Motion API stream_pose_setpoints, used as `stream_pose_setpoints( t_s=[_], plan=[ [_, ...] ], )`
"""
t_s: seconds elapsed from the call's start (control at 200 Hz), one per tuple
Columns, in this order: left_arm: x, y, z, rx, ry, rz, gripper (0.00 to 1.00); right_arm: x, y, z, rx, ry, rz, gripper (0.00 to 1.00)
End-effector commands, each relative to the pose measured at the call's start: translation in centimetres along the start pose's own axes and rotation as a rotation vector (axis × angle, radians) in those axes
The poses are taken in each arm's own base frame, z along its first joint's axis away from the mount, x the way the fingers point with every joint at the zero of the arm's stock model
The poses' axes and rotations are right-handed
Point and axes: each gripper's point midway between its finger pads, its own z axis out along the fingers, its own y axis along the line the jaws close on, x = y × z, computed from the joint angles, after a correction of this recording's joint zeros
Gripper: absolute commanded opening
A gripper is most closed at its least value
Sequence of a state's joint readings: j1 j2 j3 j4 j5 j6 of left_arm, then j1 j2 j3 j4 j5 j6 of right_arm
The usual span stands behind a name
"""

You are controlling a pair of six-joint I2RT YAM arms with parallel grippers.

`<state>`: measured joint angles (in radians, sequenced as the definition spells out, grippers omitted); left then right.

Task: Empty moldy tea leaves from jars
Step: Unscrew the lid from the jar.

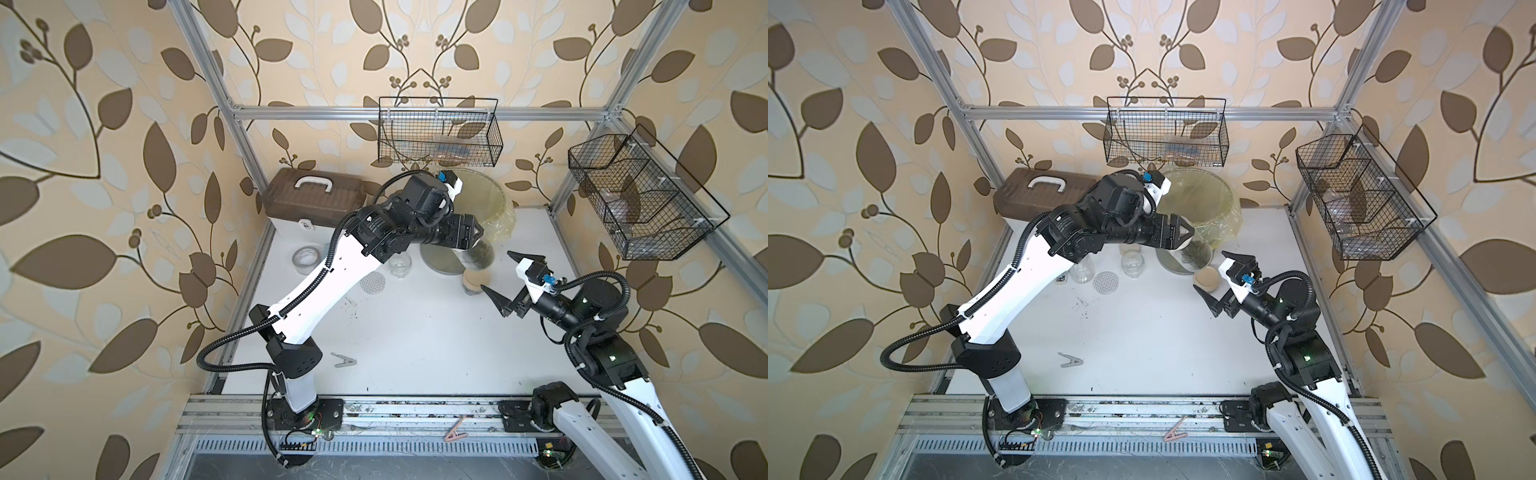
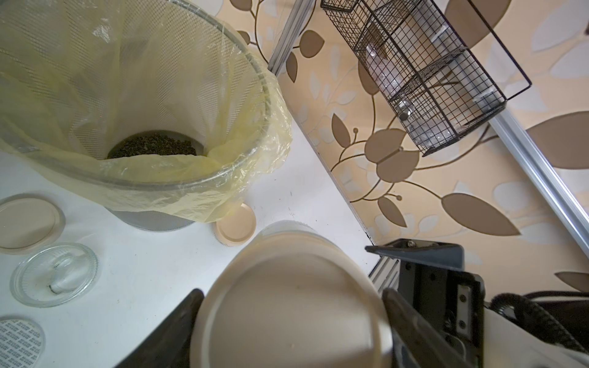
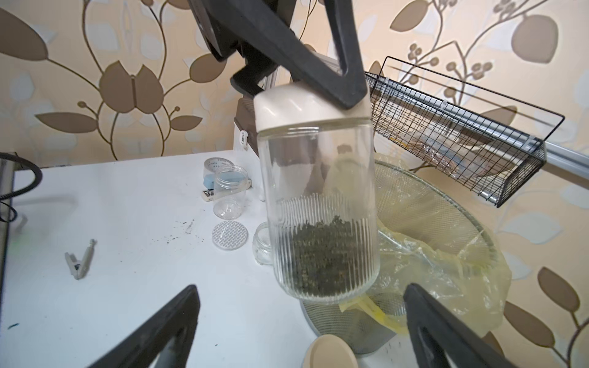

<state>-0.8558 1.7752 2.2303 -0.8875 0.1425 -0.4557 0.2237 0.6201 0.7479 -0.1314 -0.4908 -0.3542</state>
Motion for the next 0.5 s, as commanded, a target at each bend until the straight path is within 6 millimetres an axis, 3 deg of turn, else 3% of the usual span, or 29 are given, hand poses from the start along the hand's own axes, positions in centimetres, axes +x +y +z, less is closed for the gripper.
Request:
stream_pose_setpoints(
  t_s=[0.0, 0.495],
  plan=[
    [-3.4, -4.0, -4.7, 0.154, -0.128, -0.001, 0.07, -1.0, -0.8, 0.7, 0.012, -0.051, -0.147, 1.00],
    [-4.4, -5.5, -5.0, 0.233, -0.159, -0.031, 0.06, 0.0, -1.2, 4.6, -0.064, -0.111, -0.115, 0.96]
  ],
)
